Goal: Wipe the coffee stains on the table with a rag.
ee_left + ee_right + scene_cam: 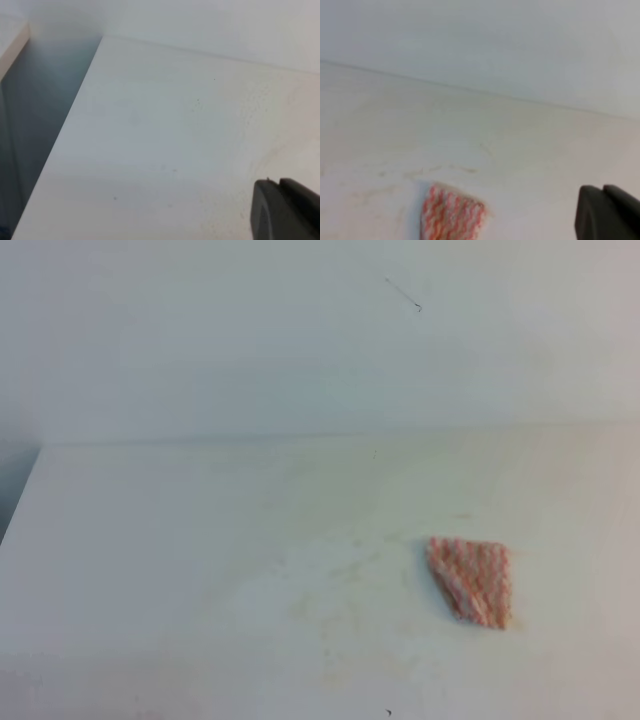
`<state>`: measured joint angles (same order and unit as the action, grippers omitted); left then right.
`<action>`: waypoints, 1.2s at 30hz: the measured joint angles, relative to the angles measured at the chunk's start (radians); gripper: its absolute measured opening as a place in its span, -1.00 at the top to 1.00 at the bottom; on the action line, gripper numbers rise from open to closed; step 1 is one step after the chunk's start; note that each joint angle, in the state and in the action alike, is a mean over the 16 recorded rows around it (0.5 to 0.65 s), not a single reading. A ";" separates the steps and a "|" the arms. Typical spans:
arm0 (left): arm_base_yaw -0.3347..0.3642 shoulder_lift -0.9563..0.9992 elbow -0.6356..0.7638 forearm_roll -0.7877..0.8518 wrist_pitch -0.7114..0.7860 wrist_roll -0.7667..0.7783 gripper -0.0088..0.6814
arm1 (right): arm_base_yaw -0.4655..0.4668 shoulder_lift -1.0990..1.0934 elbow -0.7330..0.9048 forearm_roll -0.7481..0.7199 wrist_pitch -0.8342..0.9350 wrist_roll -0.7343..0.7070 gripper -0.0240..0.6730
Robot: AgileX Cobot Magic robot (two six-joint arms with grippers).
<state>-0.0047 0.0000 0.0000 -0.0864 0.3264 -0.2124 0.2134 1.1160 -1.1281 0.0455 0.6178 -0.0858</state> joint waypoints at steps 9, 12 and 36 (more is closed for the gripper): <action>0.000 0.000 0.000 0.000 0.000 0.000 0.98 | 0.000 -0.204 0.207 -0.041 -0.057 0.093 0.93; 0.000 0.000 0.000 0.000 0.000 0.000 0.98 | 0.000 -0.230 0.234 -0.040 -0.040 0.098 0.93; 0.000 0.000 0.000 0.000 0.000 0.000 0.98 | -0.196 -0.763 0.569 -0.164 -0.351 0.095 0.94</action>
<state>-0.0047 0.0000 0.0000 -0.0864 0.3264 -0.2124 0.0174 0.3525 -0.5590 -0.1183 0.2664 0.0097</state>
